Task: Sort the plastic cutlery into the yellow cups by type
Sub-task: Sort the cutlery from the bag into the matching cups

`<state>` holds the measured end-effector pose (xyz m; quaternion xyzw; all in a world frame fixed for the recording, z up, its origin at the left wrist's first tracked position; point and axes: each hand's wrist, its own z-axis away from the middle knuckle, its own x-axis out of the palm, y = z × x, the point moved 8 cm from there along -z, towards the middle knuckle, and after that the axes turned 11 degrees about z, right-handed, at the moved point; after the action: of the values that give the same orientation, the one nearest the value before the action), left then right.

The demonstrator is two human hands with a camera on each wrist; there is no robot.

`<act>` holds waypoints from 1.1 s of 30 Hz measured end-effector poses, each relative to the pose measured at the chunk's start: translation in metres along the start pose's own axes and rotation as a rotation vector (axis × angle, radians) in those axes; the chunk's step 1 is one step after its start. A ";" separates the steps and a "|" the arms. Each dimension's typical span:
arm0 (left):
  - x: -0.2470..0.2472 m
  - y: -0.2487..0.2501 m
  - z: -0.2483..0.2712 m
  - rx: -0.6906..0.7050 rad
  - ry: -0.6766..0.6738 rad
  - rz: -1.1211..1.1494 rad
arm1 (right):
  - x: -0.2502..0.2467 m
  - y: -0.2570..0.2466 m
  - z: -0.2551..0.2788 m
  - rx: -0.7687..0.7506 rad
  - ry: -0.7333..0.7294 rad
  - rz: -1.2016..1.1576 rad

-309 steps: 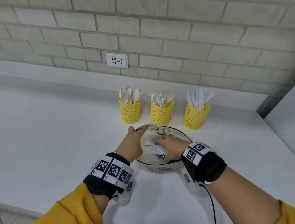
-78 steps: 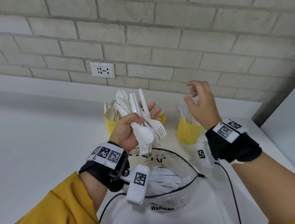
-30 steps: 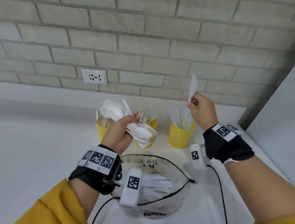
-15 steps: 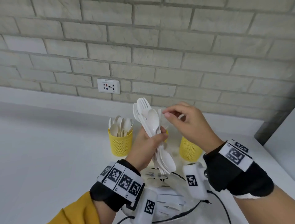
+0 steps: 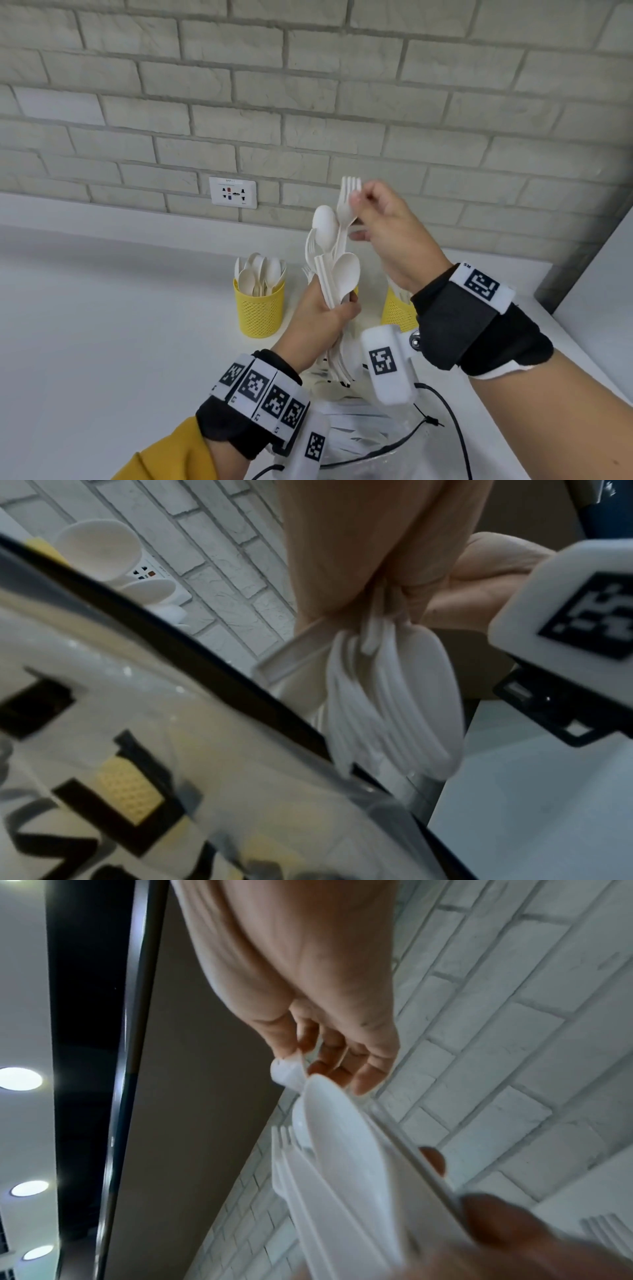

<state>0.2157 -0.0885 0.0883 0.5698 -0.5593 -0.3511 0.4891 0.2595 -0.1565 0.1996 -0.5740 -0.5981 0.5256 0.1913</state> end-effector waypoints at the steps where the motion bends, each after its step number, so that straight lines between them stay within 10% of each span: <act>1: 0.000 -0.002 0.000 -0.005 0.002 -0.020 | -0.006 -0.006 -0.002 0.003 0.034 -0.080; 8: 0.002 -0.006 -0.001 0.038 0.045 -0.124 | -0.044 -0.043 0.001 -0.175 0.219 -0.318; 16: -0.001 0.012 -0.001 0.193 0.189 -0.242 | 0.022 -0.010 0.013 -0.100 0.022 0.696; 33: -0.010 0.016 -0.002 0.231 0.198 -0.289 | -0.039 -0.060 0.015 -0.346 0.370 -0.094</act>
<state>0.2118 -0.0763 0.1025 0.7283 -0.4575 -0.2935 0.4173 0.2281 -0.1844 0.2596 -0.6562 -0.6599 0.2920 0.2205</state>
